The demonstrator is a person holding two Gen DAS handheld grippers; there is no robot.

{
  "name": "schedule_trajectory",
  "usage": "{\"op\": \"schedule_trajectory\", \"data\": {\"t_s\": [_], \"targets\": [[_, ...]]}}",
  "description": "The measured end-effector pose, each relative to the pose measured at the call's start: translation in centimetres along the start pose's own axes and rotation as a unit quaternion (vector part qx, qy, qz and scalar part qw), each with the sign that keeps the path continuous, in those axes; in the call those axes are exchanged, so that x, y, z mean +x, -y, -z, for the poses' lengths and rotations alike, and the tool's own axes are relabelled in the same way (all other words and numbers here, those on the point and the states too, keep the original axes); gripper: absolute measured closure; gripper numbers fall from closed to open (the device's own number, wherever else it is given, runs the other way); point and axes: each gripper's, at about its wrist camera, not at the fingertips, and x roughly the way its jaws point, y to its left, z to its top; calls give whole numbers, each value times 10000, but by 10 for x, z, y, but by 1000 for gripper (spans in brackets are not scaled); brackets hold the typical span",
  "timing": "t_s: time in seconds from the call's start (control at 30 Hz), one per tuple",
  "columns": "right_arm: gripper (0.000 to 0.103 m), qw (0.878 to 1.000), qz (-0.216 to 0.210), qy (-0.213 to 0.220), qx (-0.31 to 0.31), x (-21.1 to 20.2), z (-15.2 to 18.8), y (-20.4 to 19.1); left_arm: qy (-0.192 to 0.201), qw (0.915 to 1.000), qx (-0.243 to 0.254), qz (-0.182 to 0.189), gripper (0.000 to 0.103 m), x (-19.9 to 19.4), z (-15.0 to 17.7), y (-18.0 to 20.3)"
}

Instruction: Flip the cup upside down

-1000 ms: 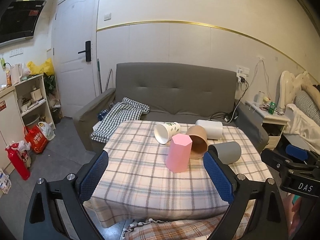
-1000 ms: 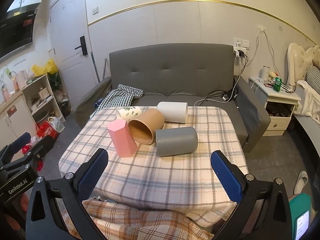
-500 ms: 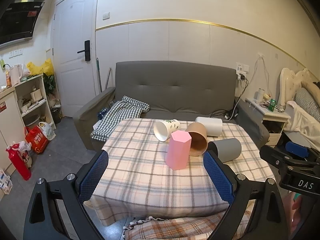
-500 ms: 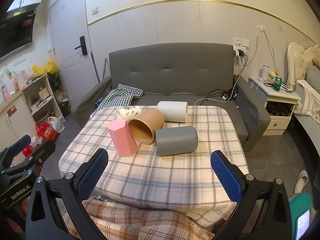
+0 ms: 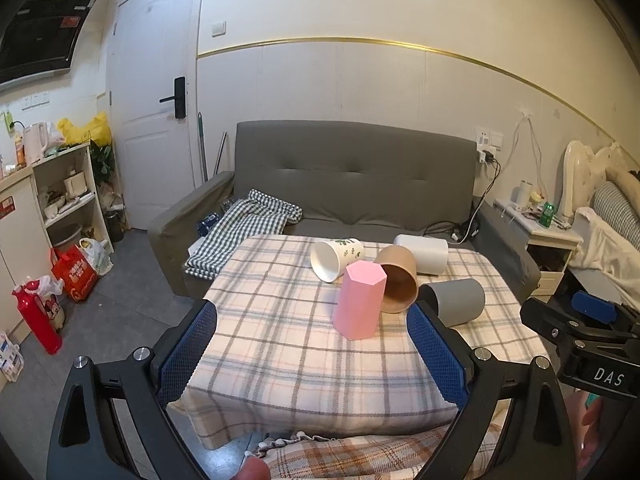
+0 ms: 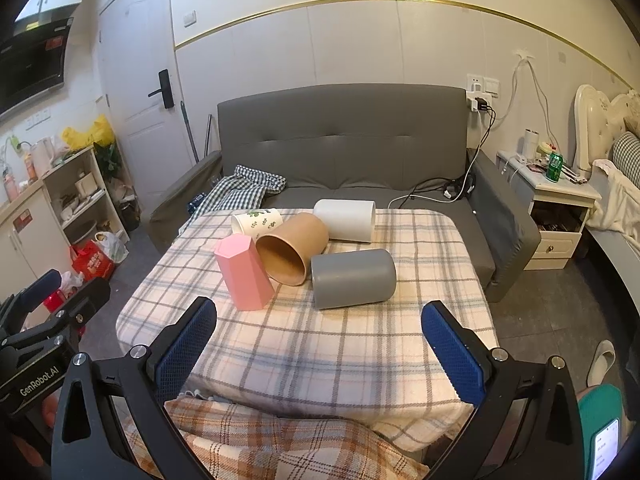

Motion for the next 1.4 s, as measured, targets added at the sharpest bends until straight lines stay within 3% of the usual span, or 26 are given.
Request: {"op": "schedule_trajectory", "data": {"t_s": [0.23, 1.4], "targets": [[0, 10000, 31, 4, -56, 2, 2, -2, -59, 9999, 57, -120, 4, 3, 2, 2], [0, 10000, 58, -28, -47, 4, 6, -1, -119, 9999, 69, -50, 4, 5, 6, 0]]}}
